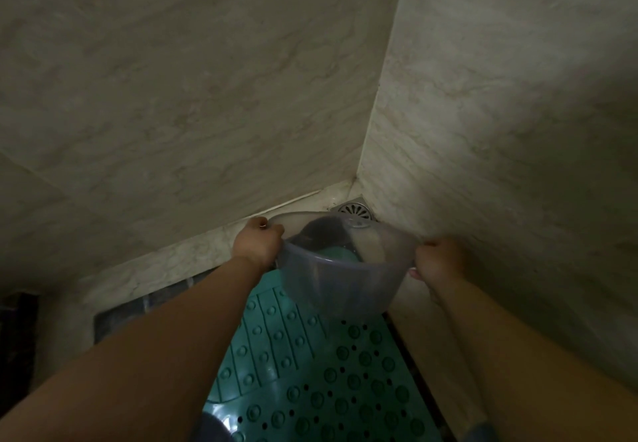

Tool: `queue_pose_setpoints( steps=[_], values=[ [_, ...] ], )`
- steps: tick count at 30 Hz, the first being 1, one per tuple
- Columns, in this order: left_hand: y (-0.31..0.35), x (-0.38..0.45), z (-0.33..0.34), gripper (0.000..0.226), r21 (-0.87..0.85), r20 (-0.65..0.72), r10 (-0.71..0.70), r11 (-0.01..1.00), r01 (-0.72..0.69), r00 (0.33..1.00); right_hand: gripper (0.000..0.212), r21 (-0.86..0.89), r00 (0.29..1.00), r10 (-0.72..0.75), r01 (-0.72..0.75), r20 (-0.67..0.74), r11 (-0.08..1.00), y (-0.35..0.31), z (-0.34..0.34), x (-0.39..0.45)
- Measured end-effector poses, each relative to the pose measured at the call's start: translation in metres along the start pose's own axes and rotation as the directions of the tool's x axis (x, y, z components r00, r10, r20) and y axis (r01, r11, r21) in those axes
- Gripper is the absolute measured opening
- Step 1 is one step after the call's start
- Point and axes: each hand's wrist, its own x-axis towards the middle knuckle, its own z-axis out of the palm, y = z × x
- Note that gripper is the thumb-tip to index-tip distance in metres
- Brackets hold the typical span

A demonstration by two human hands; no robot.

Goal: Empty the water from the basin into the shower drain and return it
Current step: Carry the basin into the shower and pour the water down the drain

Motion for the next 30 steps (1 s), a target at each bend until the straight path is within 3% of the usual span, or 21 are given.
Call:
queue_pose_setpoints(
  steps=[4, 13, 19, 30],
  values=[
    [0.0, 0.002, 0.001, 0.05, -0.004, -0.002, -0.001, 1.0, 0.001, 1.0, 0.019, 0.02, 1.0, 0.01, -0.01, -0.001, 1.0, -0.002, 0.0, -0.003],
    [0.001, 0.005, 0.003, 0.051, 0.003, -0.023, 0.004, 1.0, -0.004, 1.0, 0.017, 0.037, 1.0, 0.015, -0.014, -0.025, 0.999, 0.0, 0.001, 0.0],
    [-0.001, 0.008, 0.004, 0.056, -0.087, 0.005, -0.026, 0.996, 0.026, 1.0, 0.016, 0.049, 0.999, 0.008, -0.006, -0.042, 0.999, 0.002, 0.004, 0.002],
    [-0.002, 0.014, 0.007, 0.056, -0.085, -0.013, 0.023, 0.996, -0.024, 1.0, 0.034, 0.027, 0.997, -0.04, 0.041, -0.061, 0.999, 0.003, 0.005, 0.009]
  ],
)
